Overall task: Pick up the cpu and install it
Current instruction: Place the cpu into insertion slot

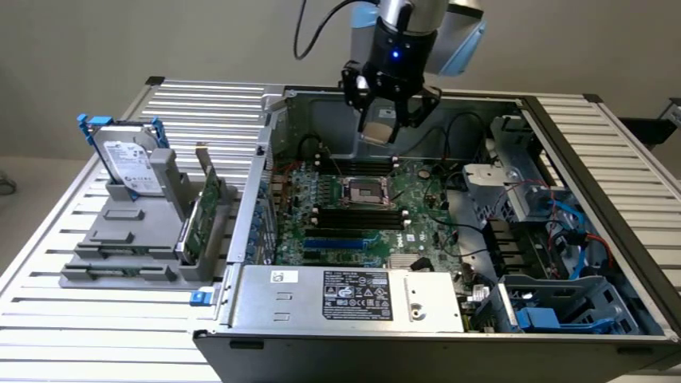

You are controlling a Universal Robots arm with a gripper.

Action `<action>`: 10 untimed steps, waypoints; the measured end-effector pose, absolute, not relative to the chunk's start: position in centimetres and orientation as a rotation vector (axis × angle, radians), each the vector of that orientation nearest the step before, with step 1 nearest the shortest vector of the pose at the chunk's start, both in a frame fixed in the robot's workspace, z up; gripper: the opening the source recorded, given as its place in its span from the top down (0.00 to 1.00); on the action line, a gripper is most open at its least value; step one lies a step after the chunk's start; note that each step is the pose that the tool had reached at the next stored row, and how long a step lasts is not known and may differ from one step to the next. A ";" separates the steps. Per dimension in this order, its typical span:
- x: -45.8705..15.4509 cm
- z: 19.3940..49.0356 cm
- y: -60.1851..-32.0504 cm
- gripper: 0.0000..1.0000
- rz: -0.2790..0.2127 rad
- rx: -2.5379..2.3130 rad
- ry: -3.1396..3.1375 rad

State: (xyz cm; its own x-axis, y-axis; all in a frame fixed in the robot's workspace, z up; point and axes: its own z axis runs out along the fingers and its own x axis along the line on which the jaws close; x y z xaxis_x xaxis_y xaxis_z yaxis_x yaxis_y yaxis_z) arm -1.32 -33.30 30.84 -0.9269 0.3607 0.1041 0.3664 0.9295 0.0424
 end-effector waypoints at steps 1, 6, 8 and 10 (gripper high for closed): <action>-1.3 30.8 -33.3 0.45 -0.094 -0.592 -2.988; -1.3 30.8 -33.3 0.45 -0.101 -0.728 -2.961; -1.3 30.8 -33.3 0.45 -0.104 -0.781 -2.948; -1.3 30.8 -33.3 0.45 -0.106 -0.835 -2.935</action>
